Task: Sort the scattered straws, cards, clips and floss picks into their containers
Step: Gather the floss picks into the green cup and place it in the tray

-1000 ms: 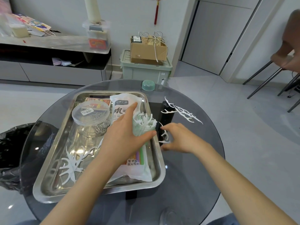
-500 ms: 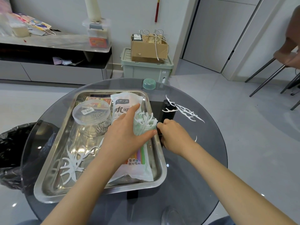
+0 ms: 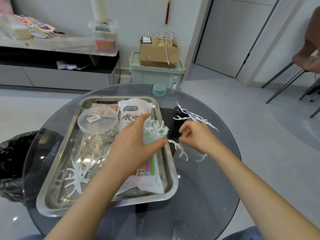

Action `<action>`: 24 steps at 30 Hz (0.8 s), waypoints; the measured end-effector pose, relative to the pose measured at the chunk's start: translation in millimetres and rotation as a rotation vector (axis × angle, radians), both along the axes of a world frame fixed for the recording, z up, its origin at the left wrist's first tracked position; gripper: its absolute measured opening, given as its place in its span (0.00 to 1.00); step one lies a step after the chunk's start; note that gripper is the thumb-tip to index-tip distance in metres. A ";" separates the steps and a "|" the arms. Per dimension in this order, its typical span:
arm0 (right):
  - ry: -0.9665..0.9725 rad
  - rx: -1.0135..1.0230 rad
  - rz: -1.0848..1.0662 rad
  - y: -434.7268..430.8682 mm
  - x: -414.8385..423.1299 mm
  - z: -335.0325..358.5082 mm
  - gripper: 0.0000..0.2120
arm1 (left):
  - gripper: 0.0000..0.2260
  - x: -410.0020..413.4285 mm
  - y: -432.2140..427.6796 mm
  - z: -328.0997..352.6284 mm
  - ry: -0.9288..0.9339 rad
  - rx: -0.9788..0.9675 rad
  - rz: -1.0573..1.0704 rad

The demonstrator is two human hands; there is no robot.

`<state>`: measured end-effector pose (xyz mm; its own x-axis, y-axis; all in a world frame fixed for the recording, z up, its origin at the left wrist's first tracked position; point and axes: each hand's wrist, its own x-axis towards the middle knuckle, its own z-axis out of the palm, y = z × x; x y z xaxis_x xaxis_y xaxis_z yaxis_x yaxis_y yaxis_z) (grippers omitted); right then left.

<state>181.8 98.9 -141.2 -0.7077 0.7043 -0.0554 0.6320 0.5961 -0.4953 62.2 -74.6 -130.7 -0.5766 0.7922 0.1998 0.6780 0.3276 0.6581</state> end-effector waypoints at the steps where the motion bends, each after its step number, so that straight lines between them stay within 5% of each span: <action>1: -0.129 0.016 0.051 -0.5 5.6 4.4 0.09 | 0.37 0.0 -0.1 0.2 0.000 0.003 -0.002; 5: -0.400 0.071 0.100 -14.7 15.1 11.6 0.19 | 0.36 0.8 0.2 1.3 0.001 -0.003 -0.005; 11: -0.352 -0.014 0.043 -20.7 7.2 4.9 0.07 | 0.35 2.8 -1.7 1.5 -0.003 -0.009 -0.006; 24: -0.218 -0.251 -0.116 -6.9 7.3 15.6 0.06 | 0.36 2.9 -2.3 3.6 -0.033 -0.017 -0.007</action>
<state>189.2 92.0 -125.6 -0.5763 0.7248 -0.3776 0.7953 0.3909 -0.4634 65.1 -76.8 -127.1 -0.5772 0.7994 0.1668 0.6581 0.3344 0.6746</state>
